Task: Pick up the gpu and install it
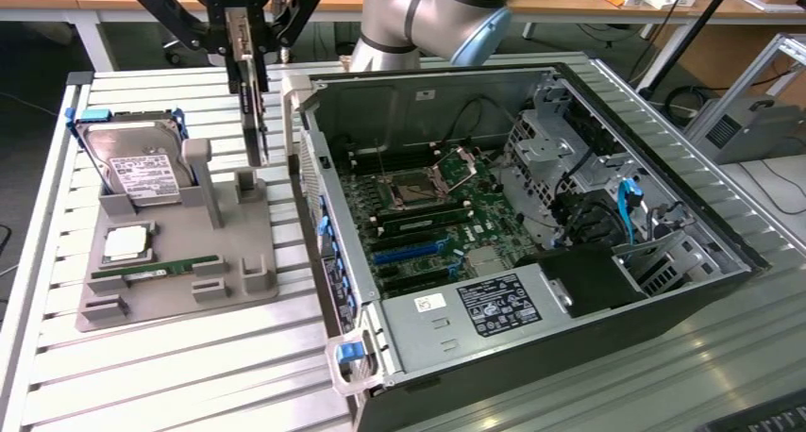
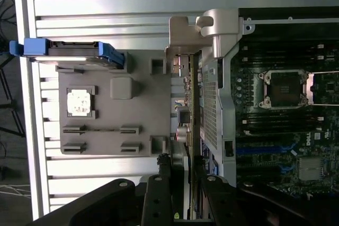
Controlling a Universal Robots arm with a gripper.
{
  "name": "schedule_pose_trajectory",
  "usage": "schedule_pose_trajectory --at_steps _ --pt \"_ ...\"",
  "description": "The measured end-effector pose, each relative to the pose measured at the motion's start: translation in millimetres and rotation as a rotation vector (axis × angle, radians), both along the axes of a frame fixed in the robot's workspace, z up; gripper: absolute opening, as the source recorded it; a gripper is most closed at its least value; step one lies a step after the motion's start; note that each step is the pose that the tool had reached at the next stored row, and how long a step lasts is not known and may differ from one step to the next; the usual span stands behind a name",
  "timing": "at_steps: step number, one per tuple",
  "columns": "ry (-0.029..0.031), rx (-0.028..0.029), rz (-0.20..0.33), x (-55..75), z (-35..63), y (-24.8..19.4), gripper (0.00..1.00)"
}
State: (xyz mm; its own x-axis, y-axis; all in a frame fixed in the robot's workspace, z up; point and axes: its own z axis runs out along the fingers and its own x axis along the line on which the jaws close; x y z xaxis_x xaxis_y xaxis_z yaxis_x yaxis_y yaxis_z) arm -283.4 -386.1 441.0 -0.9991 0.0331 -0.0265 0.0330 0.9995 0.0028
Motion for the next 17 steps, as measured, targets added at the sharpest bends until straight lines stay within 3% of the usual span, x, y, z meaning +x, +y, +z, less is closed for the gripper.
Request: schedule_pose_trajectory --at_steps 17 --pt "0.0 0.0 0.0 6.8 -0.1 0.0 0.27"
